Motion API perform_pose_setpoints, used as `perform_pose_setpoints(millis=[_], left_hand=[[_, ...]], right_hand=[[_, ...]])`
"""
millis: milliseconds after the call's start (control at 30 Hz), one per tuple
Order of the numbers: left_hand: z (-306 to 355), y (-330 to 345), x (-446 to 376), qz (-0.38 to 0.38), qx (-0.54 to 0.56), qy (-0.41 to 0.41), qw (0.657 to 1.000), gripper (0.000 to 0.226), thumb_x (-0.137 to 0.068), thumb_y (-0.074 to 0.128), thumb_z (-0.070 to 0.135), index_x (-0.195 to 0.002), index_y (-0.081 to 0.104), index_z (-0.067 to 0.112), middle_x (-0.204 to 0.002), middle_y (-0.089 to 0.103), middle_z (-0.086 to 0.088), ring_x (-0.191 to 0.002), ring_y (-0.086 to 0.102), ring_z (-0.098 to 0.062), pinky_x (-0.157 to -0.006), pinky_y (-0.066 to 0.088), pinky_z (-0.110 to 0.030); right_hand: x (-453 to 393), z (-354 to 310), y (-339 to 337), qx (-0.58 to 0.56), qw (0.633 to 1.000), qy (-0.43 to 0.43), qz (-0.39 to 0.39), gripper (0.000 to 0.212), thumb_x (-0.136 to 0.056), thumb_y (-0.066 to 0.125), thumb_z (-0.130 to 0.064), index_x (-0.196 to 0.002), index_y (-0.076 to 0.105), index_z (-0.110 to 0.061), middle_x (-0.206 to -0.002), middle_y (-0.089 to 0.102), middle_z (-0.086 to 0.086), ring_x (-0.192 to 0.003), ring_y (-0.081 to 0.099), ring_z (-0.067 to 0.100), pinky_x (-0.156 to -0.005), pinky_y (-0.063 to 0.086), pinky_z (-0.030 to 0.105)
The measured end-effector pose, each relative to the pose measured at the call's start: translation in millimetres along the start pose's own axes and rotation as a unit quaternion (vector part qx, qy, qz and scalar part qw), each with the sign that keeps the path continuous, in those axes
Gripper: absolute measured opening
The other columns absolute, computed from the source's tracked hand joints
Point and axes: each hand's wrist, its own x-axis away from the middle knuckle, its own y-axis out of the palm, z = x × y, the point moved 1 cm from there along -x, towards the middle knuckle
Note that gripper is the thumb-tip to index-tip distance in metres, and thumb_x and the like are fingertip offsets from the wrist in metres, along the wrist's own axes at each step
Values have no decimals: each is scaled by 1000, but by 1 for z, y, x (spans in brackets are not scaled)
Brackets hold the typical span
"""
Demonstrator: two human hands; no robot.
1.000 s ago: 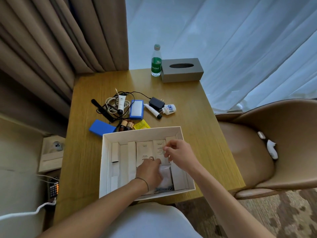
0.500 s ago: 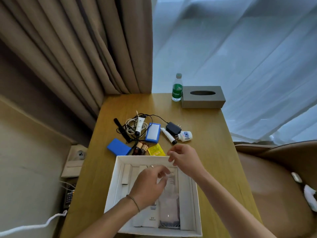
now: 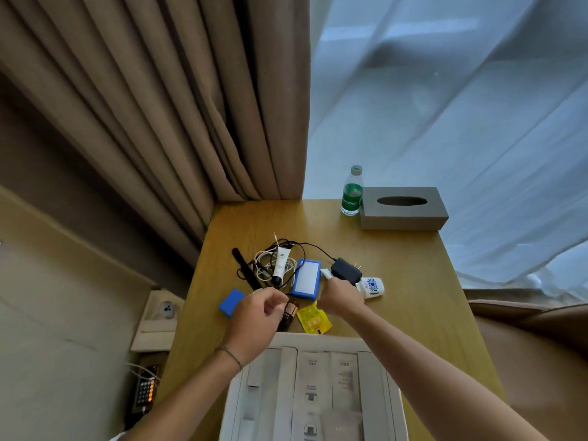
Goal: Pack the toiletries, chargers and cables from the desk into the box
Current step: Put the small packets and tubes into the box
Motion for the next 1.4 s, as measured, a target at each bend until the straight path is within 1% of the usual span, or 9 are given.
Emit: perform_pose_setpoints(millis=[100,267,367,600,800,967,1067,1167,1400], left_hand=[[-16,-8,-12,-9,0,-19,1000,15,-93,62,11,-95,73,21,-90,71,9,-88,65,-3,-77,55,-24],[-39,-16,-24,-37,-10,-42,998,17,-96,60,14,-101,71,25,-95,70,13,-93,64,-2,-80,54,-18],[-48,-19,-31,-50,-16,-51,997,16,-96,59,17,-103,70,26,-97,69,14,-95,63,0,-82,55,-22],[-60,-19,-48,-59,-27,-72,995,13,-96,60,16,-99,71,23,-93,69,12,-90,62,0,-77,53,-21],[-74,0,-80,-65,-40,-106,991,15,-93,58,18,-95,70,28,-90,69,13,-84,65,-5,-75,58,-31],[-76,19,-114,-40,-105,-102,988,19,-92,53,15,-101,64,27,-92,67,8,-73,59,-11,-54,41,-25],[-76,29,-134,-32,-143,-84,986,16,-92,56,15,-104,61,23,-102,66,0,-85,63,-20,-66,50,-32],[-76,41,-152,-44,-195,-57,978,14,-94,56,23,-108,56,21,-109,65,-3,-92,62,-24,-66,44,-33],[-73,59,-179,-71,-305,-71,947,45,-92,65,38,-128,48,17,-117,68,-8,-107,64,-30,-75,51,-39]], right_hand=[[-14,-4,17,56,997,31,-46,28,-81,70,-37,-71,47,-26,-72,55,-7,-73,58,12,-52,42,26],[-27,-14,35,144,987,36,-69,39,-79,68,-55,-100,63,-23,-85,60,-5,-88,64,16,-74,56,29],[-30,-20,43,174,982,44,-59,43,-79,71,-55,-102,64,-20,-92,64,-3,-88,65,17,-77,60,33],[-29,-27,46,147,986,73,-32,32,-78,78,-40,-94,59,-20,-91,64,-3,-83,63,15,-67,55,28],[-39,-17,55,-3,993,112,-48,17,-80,64,-19,-96,60,-21,-84,61,-4,-75,60,12,-66,56,28],[-35,-11,31,-132,985,111,-10,16,-77,74,-22,-90,64,-17,-88,69,2,-83,67,17,-79,62,38],[-20,-15,17,-287,954,89,21,17,-86,73,-22,-100,63,-21,-90,69,4,-82,67,19,-66,58,35],[-3,-22,6,-416,906,81,12,8,-91,63,-14,-92,64,-22,-86,70,2,-79,68,16,-64,56,33],[31,-23,-4,-507,858,82,-8,26,-90,56,-3,-91,67,-27,-88,74,1,-83,71,17,-71,58,37]])
